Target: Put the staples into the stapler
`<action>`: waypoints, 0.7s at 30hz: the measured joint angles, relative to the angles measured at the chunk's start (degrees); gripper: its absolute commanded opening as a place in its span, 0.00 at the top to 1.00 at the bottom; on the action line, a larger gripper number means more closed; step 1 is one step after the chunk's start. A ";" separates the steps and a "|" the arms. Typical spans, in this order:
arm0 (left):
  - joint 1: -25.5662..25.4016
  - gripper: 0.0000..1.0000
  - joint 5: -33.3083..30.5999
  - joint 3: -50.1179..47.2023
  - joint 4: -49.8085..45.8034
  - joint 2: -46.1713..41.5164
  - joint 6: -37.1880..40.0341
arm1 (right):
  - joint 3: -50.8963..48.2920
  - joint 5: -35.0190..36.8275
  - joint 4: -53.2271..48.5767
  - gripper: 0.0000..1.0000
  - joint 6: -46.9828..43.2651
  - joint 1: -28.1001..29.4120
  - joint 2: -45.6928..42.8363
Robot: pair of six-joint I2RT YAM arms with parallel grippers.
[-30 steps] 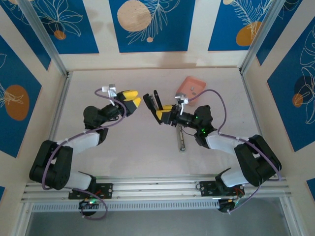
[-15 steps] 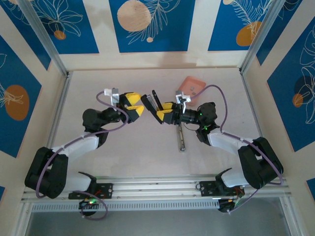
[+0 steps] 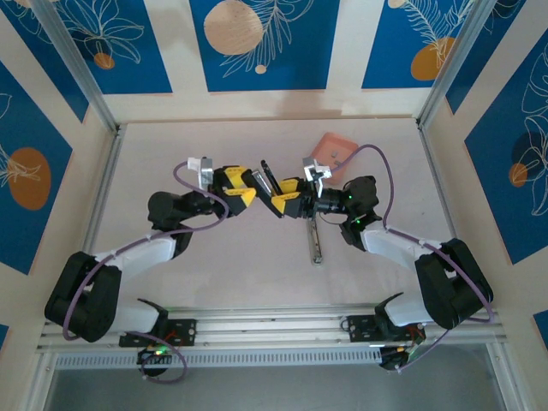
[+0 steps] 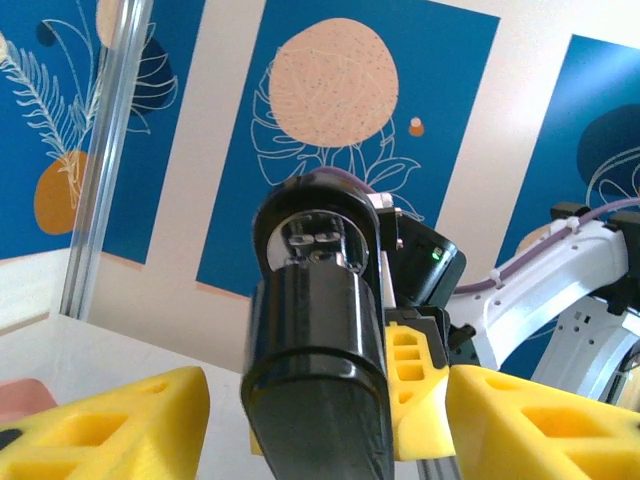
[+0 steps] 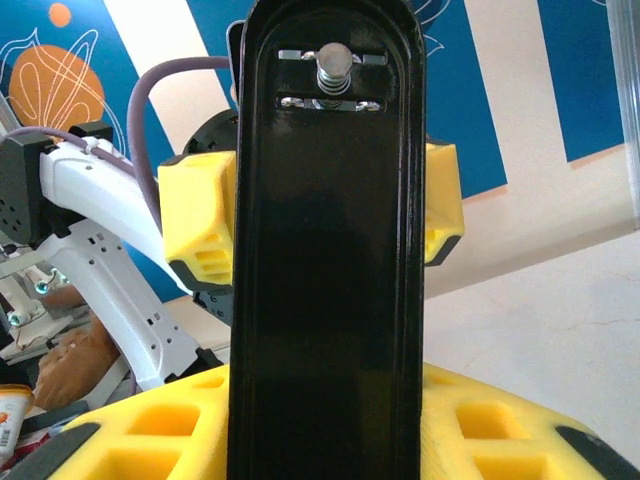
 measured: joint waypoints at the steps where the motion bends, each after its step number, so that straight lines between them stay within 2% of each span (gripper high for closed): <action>1: -0.33 0.41 0.09 0.00 0.04 0.04 0.28 | 0.09 -0.11 0.07 0.92 0.00 0.07 0.00; 14: -1.99 0.67 1.60 0.26 0.20 0.92 1.42 | 0.11 -1.51 1.40 0.92 0.00 0.31 0.07; 16: -2.03 0.64 1.73 0.35 0.17 0.92 1.38 | 0.11 -1.70 1.66 0.92 0.00 0.31 0.09; 19: -2.08 0.49 1.99 0.46 0.13 0.92 1.40 | 0.11 -1.95 1.75 0.92 0.04 0.31 0.17; 21: -2.23 0.45 2.05 0.46 0.22 0.90 1.68 | 0.11 -2.25 1.75 0.92 0.24 0.31 0.42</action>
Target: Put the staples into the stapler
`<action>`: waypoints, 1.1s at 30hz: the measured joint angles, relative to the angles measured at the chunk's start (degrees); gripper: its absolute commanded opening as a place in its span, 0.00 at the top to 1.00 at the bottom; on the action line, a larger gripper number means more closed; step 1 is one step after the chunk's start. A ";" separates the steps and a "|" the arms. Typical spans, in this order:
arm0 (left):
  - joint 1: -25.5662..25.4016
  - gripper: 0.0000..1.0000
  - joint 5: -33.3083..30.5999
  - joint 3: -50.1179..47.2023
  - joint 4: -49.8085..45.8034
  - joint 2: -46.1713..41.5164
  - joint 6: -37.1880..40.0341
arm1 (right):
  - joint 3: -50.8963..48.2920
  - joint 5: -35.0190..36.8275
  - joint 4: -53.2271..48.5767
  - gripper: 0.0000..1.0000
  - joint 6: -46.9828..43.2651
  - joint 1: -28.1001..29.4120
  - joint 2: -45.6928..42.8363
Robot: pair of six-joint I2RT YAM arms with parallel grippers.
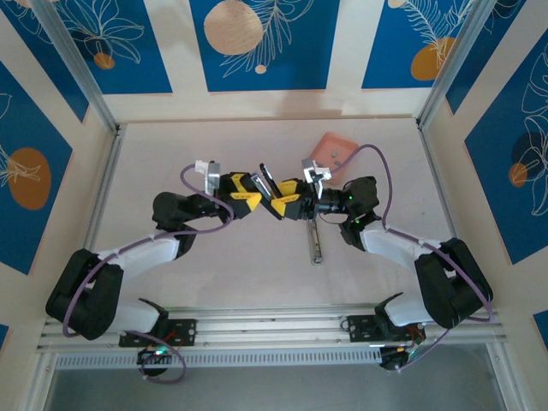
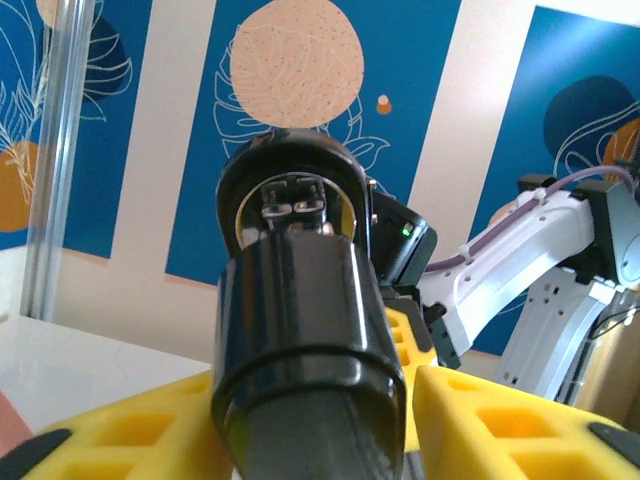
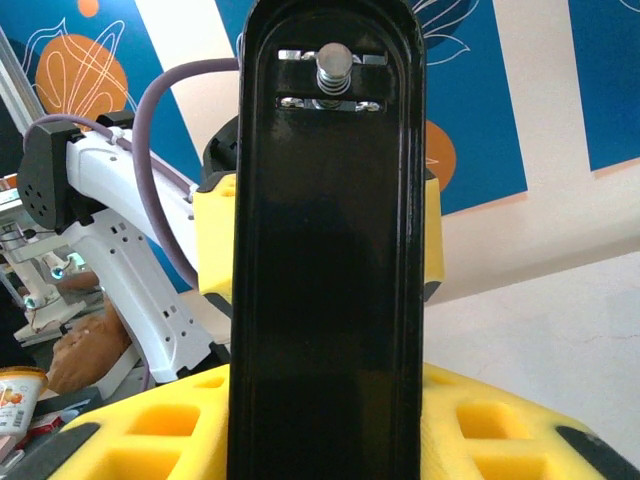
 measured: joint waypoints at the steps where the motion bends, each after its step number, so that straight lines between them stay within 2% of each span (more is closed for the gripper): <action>1: -0.07 0.44 -0.04 0.00 0.00 0.00 0.07 | 0.00 -0.17 -0.02 0.92 0.09 0.00 0.11; 6: -0.09 0.46 -1.16 0.00 0.02 0.00 0.17 | 0.00 -0.81 0.00 0.92 0.24 0.00 0.22; 14: -0.26 0.74 -1.38 0.57 0.07 -0.04 -0.33 | 0.00 -1.27 0.17 0.92 0.11 0.00 0.48; 22: -0.28 0.88 -1.16 0.63 -0.68 -0.22 -0.26 | -0.04 -1.20 0.33 0.88 -0.85 -0.07 0.52; 27: -0.26 0.93 -0.96 0.63 -5.66 -1.79 2.71 | -0.92 -0.57 -0.42 0.73 -2.27 0.00 0.42; 31: -0.28 0.97 -1.20 0.63 -13.79 -4.81 7.61 | -1.70 0.50 -2.93 0.53 -4.17 0.33 -0.39; 33: -0.31 0.99 -1.66 0.66 -20.04 -7.58 13.03 | -1.77 1.86 -5.88 0.39 -4.37 0.59 -0.94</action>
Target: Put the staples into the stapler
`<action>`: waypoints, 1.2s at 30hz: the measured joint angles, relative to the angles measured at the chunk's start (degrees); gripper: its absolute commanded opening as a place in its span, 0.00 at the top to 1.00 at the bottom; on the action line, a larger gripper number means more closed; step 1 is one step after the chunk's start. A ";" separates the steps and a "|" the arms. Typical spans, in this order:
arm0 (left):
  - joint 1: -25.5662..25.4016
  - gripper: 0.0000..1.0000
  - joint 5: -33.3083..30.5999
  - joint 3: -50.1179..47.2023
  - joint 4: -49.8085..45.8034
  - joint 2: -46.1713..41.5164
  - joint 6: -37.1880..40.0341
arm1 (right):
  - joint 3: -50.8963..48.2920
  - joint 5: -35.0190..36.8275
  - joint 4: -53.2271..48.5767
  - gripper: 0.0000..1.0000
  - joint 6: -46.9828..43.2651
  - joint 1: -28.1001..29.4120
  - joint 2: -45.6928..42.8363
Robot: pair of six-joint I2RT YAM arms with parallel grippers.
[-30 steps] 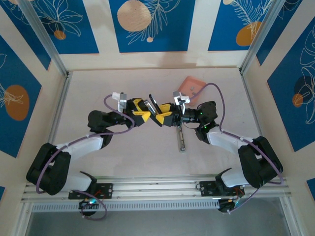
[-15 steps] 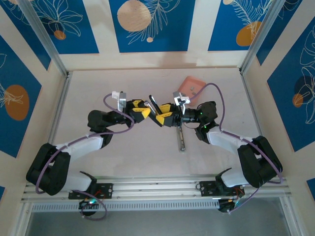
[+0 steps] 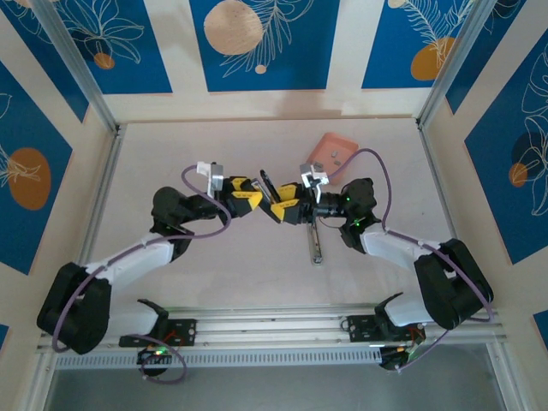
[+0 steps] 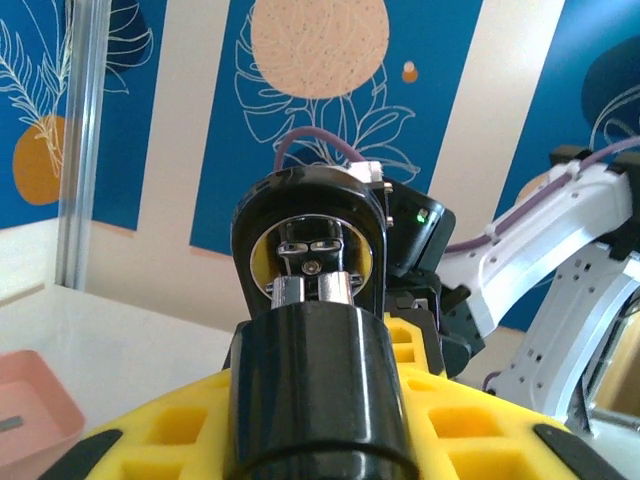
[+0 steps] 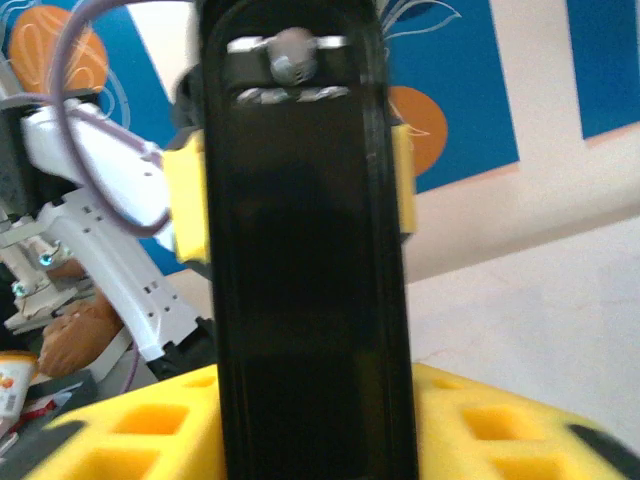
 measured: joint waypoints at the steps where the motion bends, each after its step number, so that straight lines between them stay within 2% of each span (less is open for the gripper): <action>1: 0.00 0.99 -0.81 0.00 -4.24 -1.60 3.30 | 0.00 0.57 -1.73 0.31 -0.35 0.15 -0.55; 4: 0.00 1.00 -3.85 0.33 -17.20 -5.66 12.98 | 0.04 2.75 -7.41 0.27 -1.51 0.68 -3.15; 11: 0.00 1.00 -10.40 5.11 -47.17 -10.40 33.88 | 4.31 9.92 -26.80 0.27 -4.90 3.41 -8.79; 17: -0.11 1.00 -15.85 7.74 -63.82 -11.50 46.82 | 11.91 16.87 -45.27 0.29 -6.25 6.36 -9.03; 20: -0.17 1.00 -17.92 8.48 -70.18 -11.50 52.72 | 16.65 19.50 -53.57 0.30 -7.30 8.57 -8.00; 26: -0.26 1.00 -20.72 8.68 -78.07 -11.37 60.63 | 20.83 23.50 -62.88 0.31 -7.50 11.02 -5.75; 36: -0.48 1.00 -21.09 8.68 -80.76 -11.17 63.67 | 23.91 26.43 -69.42 0.31 -4.44 12.90 -0.55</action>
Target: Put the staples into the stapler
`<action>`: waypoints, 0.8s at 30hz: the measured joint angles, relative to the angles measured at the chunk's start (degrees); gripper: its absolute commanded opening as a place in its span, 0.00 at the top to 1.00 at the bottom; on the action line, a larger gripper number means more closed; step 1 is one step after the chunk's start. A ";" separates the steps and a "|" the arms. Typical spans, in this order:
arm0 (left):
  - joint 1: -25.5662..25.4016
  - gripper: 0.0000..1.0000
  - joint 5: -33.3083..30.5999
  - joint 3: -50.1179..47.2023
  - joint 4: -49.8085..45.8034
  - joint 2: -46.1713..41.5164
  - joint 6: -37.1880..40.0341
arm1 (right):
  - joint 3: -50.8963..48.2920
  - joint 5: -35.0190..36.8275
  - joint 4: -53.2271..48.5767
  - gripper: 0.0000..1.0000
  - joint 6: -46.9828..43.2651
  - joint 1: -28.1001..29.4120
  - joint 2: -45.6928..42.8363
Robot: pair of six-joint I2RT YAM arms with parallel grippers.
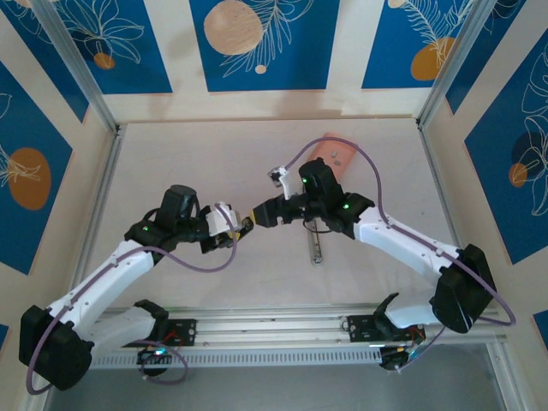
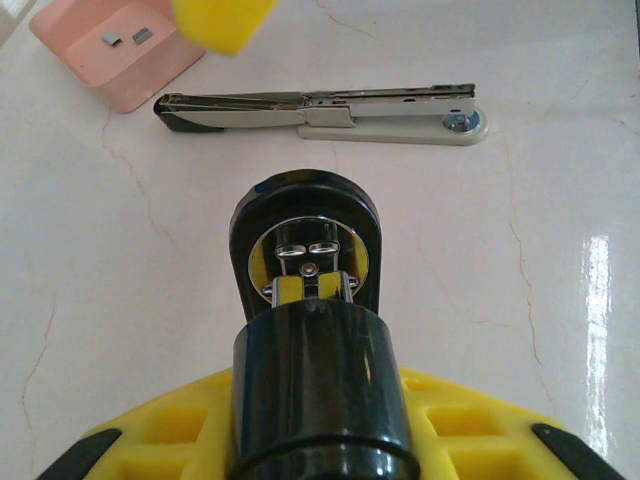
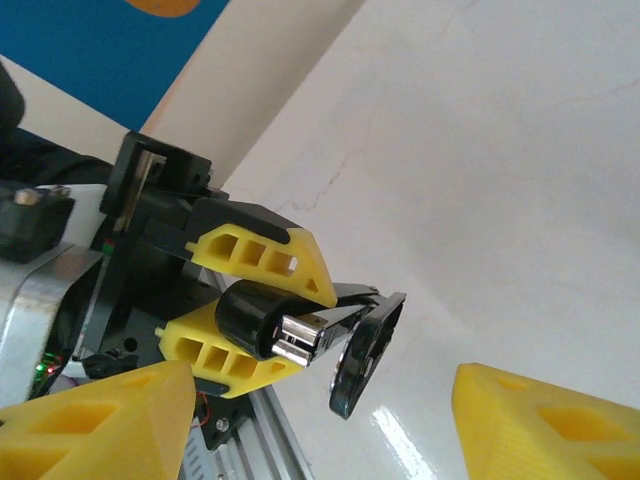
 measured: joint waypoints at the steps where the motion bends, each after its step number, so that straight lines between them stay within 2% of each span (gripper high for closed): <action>1: -0.02 1.00 0.02 0.00 -0.02 0.00 0.00 | 0.46 0.02 -0.33 0.31 0.26 0.35 0.70; 8: -0.24 1.00 0.04 0.00 0.00 0.42 0.00 | 2.23 0.17 -1.73 0.32 1.60 1.68 4.44; 15: -0.26 1.00 0.07 0.00 0.26 0.44 -0.11 | 2.21 0.17 -2.56 0.40 3.48 1.62 5.25; 24: -0.26 1.00 0.31 0.00 1.51 0.42 -0.28 | -1.84 -0.48 -0.76 0.44 6.54 0.57 5.25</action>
